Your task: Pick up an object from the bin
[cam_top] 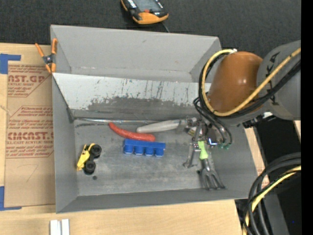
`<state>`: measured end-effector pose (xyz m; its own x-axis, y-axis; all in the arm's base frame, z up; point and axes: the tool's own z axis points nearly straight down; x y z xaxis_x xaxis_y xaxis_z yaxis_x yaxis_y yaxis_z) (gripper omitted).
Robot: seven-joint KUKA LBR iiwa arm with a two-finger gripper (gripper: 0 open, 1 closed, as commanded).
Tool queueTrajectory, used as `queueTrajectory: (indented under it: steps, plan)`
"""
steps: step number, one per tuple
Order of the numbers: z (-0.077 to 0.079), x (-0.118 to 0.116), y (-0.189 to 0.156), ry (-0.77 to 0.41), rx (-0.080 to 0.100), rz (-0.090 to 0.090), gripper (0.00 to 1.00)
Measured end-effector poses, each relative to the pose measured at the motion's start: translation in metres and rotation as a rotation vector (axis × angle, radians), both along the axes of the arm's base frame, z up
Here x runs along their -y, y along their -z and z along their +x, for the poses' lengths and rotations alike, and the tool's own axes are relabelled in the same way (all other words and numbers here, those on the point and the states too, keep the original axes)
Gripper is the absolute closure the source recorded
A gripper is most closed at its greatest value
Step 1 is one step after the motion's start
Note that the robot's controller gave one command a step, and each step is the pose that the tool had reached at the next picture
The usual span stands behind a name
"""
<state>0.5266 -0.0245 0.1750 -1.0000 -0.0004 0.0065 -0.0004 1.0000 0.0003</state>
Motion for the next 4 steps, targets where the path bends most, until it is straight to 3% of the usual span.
queueTrajectory:
  steps: [1, 2, 3, 4]
  plan:
    - [0.002, 0.000, -0.004, 0.000, 0.008, -0.001, 0.00]
    - [0.052, -0.075, 0.106, -0.069, 0.004, 0.002, 0.00]
    - [0.028, -0.098, 0.030, 0.323, 0.021, 0.000, 0.00]
    - [0.018, -0.106, 0.077, -0.021, 0.002, 0.001, 0.00]
